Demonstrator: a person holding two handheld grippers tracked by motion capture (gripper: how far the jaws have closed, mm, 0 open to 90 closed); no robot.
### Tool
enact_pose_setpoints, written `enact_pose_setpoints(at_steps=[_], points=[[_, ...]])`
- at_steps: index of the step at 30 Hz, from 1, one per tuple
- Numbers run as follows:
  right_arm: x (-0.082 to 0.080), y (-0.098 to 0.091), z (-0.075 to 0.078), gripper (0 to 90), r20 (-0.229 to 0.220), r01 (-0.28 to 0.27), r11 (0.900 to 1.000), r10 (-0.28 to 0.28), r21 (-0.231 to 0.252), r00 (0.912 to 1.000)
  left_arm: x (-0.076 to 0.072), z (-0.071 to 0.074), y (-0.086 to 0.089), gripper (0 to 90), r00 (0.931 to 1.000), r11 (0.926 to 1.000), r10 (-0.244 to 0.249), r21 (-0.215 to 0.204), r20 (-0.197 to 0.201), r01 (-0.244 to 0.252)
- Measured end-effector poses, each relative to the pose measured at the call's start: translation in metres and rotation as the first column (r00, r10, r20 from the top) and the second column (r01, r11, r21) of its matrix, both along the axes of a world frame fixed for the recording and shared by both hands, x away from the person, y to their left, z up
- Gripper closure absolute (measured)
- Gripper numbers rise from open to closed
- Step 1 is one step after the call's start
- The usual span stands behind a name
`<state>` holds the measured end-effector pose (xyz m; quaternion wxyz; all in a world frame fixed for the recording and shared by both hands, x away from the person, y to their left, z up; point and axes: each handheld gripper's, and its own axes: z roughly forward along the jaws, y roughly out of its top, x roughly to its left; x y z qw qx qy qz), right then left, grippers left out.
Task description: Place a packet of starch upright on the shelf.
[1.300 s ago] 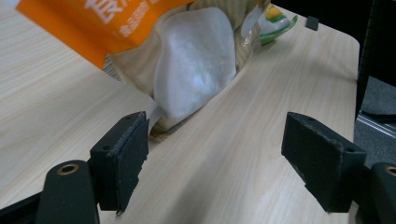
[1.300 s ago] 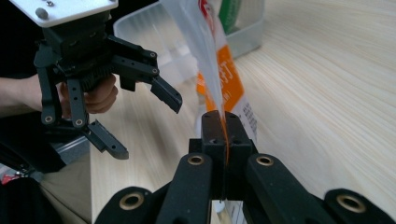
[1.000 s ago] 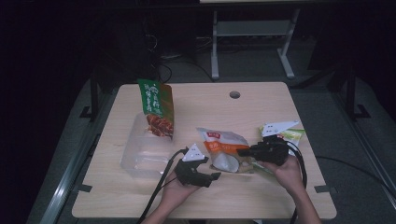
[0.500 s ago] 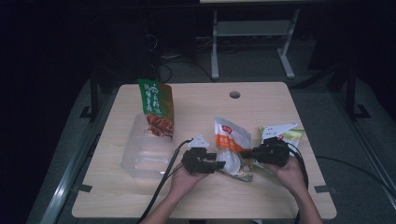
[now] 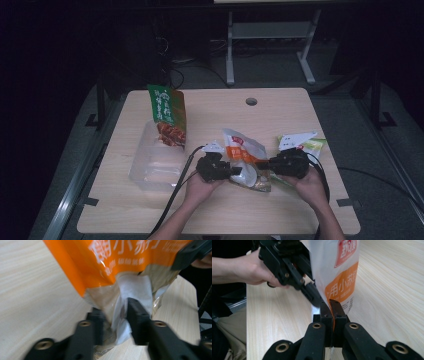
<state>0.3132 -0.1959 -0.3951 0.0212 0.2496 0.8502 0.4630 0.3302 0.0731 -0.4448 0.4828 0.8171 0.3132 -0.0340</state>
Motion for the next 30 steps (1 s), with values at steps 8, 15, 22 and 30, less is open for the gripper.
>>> enact_pose_setpoints(at_steps=[8,15,22,30], points=[[0.002,-0.002,-0.001,89.7,-0.008,0.029,0.9996,-0.029,0.003,0.9995,-0.004,0.005,0.001,89.0,0.9988,0.9998,0.011,0.016,0.047,-0.012],[0.004,-0.004,-0.002,89.0,-0.03,0.051,0.9986,-0.051,0.016,0.9983,-0.012,0.008,0.001,89.7,0.995,0.999,0.015,0.041,0.098,-0.019],[0.004,0.005,-0.002,82.5,-0.032,0.054,0.9982,-0.055,-0.025,0.998,-0.019,0.011,0.003,89.8,0.9905,0.9977,0.01,0.065,0.137,-0.019],[0.006,0.02,-0.006,83.3,-0.048,0.035,0.9967,-0.039,-0.073,0.9981,-0.024,0.013,0.004,89.7,0.9876,0.9966,-0.006,0.082,0.157,-0.007]])
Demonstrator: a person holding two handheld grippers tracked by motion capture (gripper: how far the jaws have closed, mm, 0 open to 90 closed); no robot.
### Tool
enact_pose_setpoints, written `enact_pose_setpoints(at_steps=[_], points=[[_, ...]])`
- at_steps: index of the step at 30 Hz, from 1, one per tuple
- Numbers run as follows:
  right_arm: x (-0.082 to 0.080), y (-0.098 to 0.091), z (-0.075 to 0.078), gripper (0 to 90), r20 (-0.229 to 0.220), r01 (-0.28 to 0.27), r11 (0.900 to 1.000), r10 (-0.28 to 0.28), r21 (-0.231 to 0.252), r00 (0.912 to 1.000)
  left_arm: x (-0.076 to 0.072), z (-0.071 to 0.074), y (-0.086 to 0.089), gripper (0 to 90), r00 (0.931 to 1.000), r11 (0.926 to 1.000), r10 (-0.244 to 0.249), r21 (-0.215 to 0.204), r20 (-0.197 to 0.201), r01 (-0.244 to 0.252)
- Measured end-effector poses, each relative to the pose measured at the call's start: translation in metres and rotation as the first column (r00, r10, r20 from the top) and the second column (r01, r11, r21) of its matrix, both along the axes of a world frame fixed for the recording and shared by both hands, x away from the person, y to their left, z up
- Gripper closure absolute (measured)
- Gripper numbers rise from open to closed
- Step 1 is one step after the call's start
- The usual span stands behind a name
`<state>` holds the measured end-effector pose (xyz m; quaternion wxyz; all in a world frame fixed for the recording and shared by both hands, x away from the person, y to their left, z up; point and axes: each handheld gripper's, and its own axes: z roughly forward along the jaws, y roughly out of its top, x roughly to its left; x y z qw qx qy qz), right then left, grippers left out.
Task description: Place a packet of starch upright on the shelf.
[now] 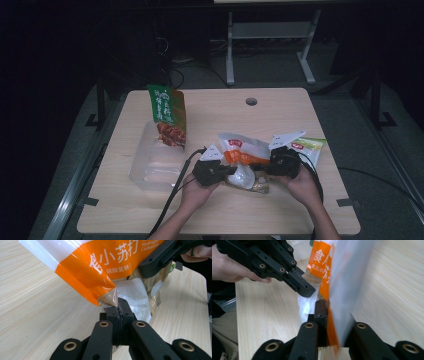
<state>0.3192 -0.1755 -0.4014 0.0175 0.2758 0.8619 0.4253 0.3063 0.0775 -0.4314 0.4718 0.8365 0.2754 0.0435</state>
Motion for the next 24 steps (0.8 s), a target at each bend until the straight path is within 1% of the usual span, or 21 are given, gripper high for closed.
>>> enact_pose_setpoints(at_steps=[3,8,9,10,11,12,13,16,17,20,21,24], points=[[0.001,0.001,-0.001,87.9,-0.01,-0.001,1.0,0.001,0.001,1.0,-0.001,-0.001,0.003,89.6,1.0,1.0,0.0,-0.001,-0.008,0.0],[0.001,0.0,-0.001,89.6,-0.015,-0.002,0.9997,0.002,0.024,0.9999,-0.003,-0.001,0.005,86.8,1.0,1.0,-0.004,0.006,-0.007,0.004],[0.0,0.0,-0.001,89.6,-0.013,-0.004,0.9996,0.004,0.028,0.9999,-0.003,-0.001,0.006,84.8,0.9998,0.9999,0.005,0.01,-0.018,-0.005],[0.0,-0.001,0.0,89.7,-0.014,-0.004,0.9995,0.005,0.031,0.9999,-0.004,-0.002,0.006,82.0,0.9997,1.0,0.007,0.005,-0.024,-0.007],[-0.001,-0.001,0.001,89.7,-0.012,-0.006,0.9993,0.007,0.036,0.9999,-0.006,-0.002,0.008,79.2,0.9997,1.0,0.007,0.007,-0.025,-0.007],[-0.001,-0.001,0.001,89.7,-0.012,-0.006,0.9993,0.007,0.036,0.9999,-0.006,-0.002,0.008,78.2,0.9997,1.0,0.007,0.007,-0.025,-0.007],[-0.001,-0.002,0.001,89.7,-0.013,-0.006,0.9993,0.006,0.037,0.9999,-0.007,-0.001,0.011,78.2,0.9998,0.9999,0.009,0.009,-0.016,-0.009],[-0.003,-0.003,0.001,89.7,-0.022,-0.005,0.9989,0.006,0.047,0.9997,-0.009,0.002,0.014,70.4,0.9998,0.9998,0.015,0.013,-0.016,-0.015],[-0.003,-0.005,0.002,89.7,-0.02,-0.007,0.9982,0.009,0.06,0.9998,-0.011,0.004,0.015,65.4,0.9998,0.9996,0.016,0.024,-0.011,-0.016],[-0.004,-0.006,0.003,89.7,-0.019,-0.005,0.9979,0.006,0.065,0.9998,-0.013,0.006,0.017,63.2,0.9999,0.9992,0.015,0.036,-0.001,-0.015],[-0.006,-0.008,0.005,89.8,-0.015,0.003,0.9975,-0.002,0.071,0.9999,-0.016,0.007,0.02,60.7,0.9999,0.9992,0.012,0.038,0.0,-0.012],[-0.007,-0.011,0.008,89.8,-0.008,0.012,0.997,-0.011,0.077,0.9999,-0.019,0.008,0.022,58.8,0.9999,0.9993,0.01,0.036,0.004,-0.01]])
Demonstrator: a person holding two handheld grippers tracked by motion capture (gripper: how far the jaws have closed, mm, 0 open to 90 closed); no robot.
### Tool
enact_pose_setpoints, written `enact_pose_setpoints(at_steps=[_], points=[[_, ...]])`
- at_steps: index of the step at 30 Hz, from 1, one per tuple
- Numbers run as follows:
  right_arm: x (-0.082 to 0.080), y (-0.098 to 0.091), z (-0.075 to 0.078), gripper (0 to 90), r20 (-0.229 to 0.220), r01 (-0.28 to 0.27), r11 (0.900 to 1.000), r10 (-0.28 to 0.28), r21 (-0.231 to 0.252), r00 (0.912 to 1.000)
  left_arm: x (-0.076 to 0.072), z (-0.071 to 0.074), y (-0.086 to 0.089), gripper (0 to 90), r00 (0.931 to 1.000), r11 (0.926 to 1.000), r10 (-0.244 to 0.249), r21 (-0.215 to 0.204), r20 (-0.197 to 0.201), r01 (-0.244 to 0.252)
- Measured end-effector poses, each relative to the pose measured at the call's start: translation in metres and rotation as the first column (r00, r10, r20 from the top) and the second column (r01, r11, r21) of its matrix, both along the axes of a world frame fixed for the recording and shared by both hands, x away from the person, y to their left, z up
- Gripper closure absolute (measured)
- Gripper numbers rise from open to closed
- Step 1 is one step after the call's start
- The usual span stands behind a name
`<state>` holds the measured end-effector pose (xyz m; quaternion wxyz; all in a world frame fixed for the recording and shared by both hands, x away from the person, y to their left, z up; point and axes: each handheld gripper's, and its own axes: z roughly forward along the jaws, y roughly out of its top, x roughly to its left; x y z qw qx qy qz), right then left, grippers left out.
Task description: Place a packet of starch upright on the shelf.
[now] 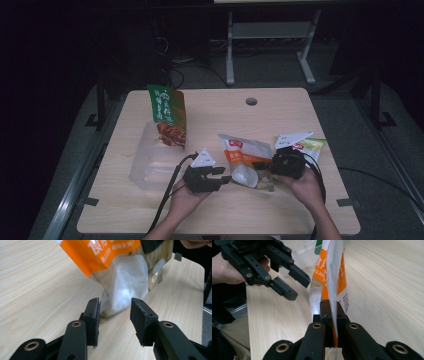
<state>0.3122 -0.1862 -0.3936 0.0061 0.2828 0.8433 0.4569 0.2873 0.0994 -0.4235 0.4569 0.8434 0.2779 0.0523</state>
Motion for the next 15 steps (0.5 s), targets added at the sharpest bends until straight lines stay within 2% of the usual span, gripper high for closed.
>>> enact_pose_setpoints(at_steps=[6,15], points=[[-0.001,0.001,0.004,89.8,0.011,0.002,0.9999,-0.002,0.017,0.9999,-0.012,0.003,0.004,56.3,0.9986,0.9984,-0.044,0.037,0.028,0.043],[0.001,0.01,0.013,89.8,0.017,0.0,0.9995,0.0,0.032,0.9999,-0.03,0.003,0.018,49.6,0.9971,0.9973,-0.069,0.028,0.033,0.068]])
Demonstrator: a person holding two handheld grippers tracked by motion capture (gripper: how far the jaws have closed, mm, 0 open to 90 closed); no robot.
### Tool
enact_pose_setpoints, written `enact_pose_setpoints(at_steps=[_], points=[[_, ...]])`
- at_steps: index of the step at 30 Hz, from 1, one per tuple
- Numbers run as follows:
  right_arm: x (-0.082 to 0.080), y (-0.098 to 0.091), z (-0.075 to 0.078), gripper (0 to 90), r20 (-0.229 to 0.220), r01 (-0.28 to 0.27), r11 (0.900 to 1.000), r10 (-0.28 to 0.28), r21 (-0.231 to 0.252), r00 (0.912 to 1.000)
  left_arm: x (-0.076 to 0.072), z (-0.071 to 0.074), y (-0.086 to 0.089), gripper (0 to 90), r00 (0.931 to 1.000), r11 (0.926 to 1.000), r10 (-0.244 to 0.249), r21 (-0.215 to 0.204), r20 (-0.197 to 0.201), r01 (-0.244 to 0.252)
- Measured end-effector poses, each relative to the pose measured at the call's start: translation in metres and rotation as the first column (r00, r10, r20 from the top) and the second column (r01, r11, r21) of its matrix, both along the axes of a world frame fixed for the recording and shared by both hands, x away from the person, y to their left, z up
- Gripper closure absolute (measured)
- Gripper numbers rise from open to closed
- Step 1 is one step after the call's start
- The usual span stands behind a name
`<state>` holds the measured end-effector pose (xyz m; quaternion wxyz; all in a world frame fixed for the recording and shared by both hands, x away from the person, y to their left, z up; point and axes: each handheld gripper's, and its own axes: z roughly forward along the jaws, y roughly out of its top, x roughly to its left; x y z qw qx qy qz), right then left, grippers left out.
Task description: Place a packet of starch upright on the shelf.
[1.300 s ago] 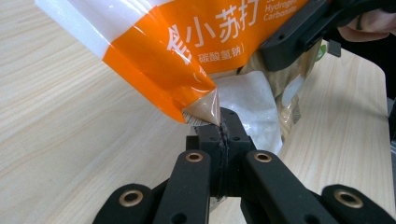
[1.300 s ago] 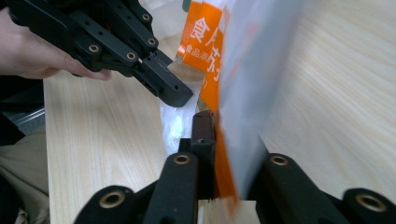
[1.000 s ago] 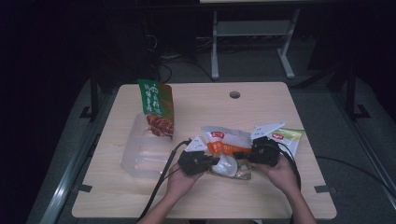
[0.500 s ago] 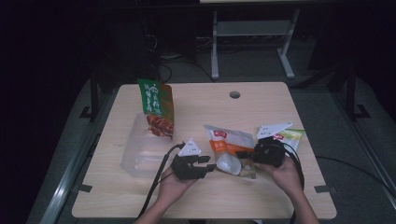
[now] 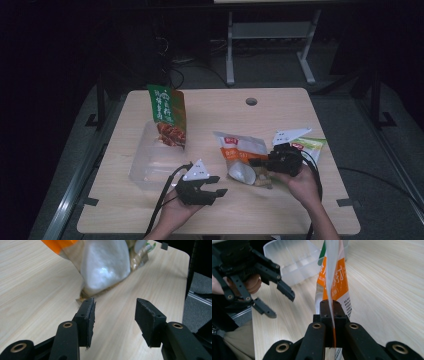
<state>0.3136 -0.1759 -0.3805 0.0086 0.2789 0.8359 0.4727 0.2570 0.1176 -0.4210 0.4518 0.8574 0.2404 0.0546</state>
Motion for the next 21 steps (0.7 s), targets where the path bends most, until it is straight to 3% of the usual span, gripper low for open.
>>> enact_pose_setpoints(at_steps=[13,21], points=[[0.007,0.018,0.018,89.8,0.004,-0.016,0.9999,0.016,0.003,0.9999,-0.018,-0.005,0.013,42.5,0.9997,0.9998,-0.02,0.005,-0.011,0.02],[0.015,0.034,0.034,89.8,0.02,-0.037,0.9993,0.037,0.002,0.9991,-0.023,-0.008,0.019,41.9,0.9996,0.9997,-0.022,0.004,0.019,0.022]])
